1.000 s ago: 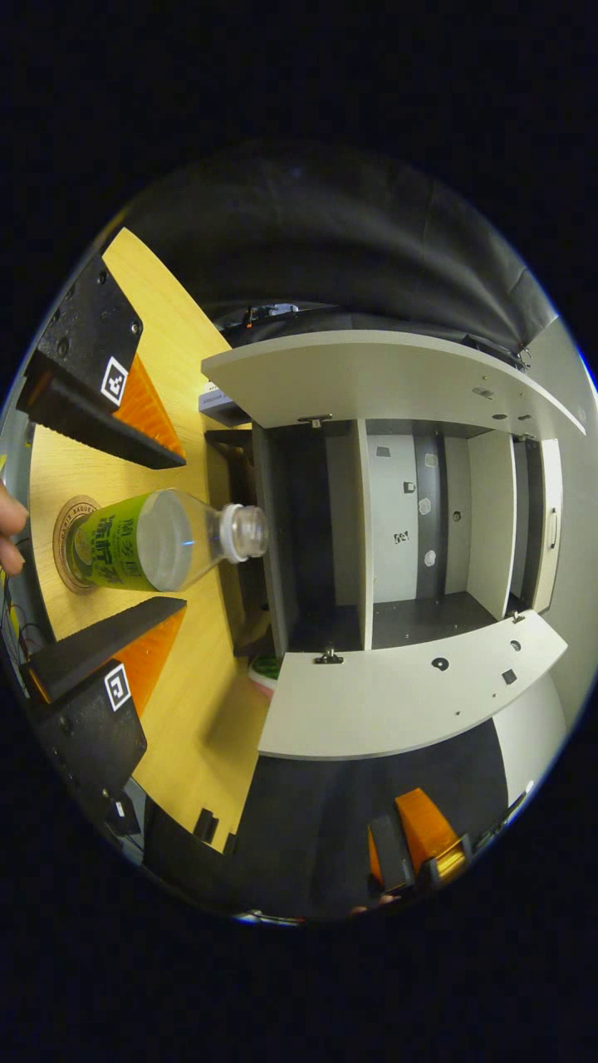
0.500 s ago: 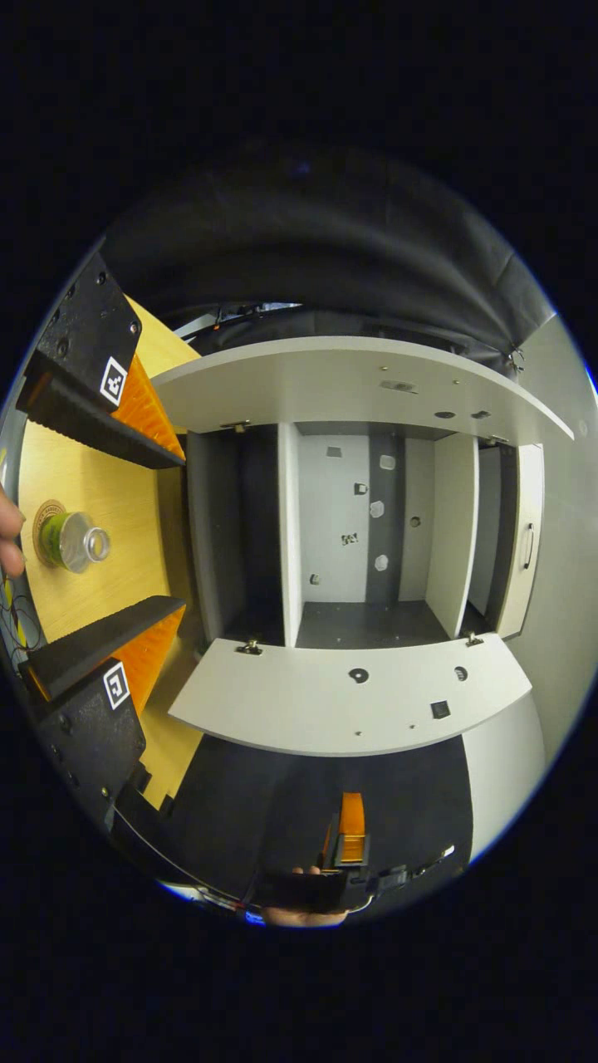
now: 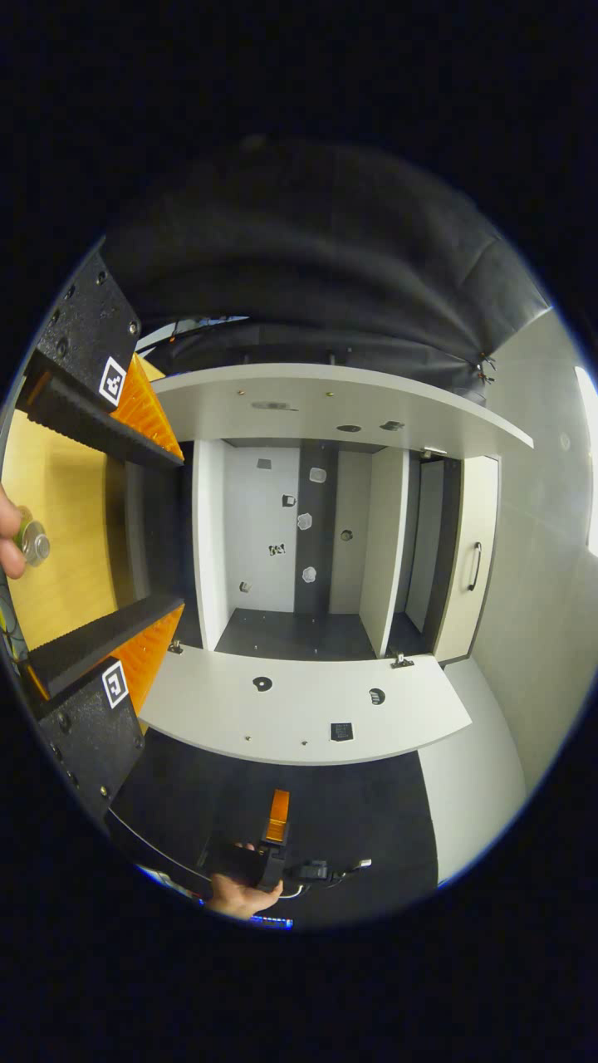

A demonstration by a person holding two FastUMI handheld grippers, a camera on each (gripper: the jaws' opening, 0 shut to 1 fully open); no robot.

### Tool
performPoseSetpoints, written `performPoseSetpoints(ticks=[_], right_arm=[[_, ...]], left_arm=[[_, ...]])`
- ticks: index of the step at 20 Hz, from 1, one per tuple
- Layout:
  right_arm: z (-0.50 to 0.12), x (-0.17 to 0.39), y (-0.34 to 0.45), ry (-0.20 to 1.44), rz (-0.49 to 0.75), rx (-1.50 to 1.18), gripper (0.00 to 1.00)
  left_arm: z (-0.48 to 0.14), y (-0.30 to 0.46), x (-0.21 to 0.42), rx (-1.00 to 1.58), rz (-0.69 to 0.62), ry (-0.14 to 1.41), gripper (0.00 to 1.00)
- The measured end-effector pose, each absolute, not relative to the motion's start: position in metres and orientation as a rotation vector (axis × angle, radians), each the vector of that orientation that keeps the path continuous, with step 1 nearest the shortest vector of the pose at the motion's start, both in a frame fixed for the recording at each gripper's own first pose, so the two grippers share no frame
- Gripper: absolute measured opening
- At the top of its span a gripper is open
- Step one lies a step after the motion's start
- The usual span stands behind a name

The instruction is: Grasp the bottle in the cabinet with the left hand and place it on the coaster, then close the right door with the right hand and the left door with the left hand.

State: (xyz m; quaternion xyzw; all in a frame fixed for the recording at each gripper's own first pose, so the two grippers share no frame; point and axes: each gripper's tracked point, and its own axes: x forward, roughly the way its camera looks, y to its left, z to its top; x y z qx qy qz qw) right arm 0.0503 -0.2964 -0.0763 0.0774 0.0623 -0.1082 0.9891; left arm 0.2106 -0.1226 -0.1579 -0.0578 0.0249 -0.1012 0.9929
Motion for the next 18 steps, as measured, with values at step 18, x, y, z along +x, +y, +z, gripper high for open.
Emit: performPoseSetpoints(ticks=[18], right_arm=[[-0.074,0.124,-0.178,0.176,0.004,0.006,0.84]], left_arm=[[-0.165,0.038,0.185,-0.151,0.034,0.105,0.95]])
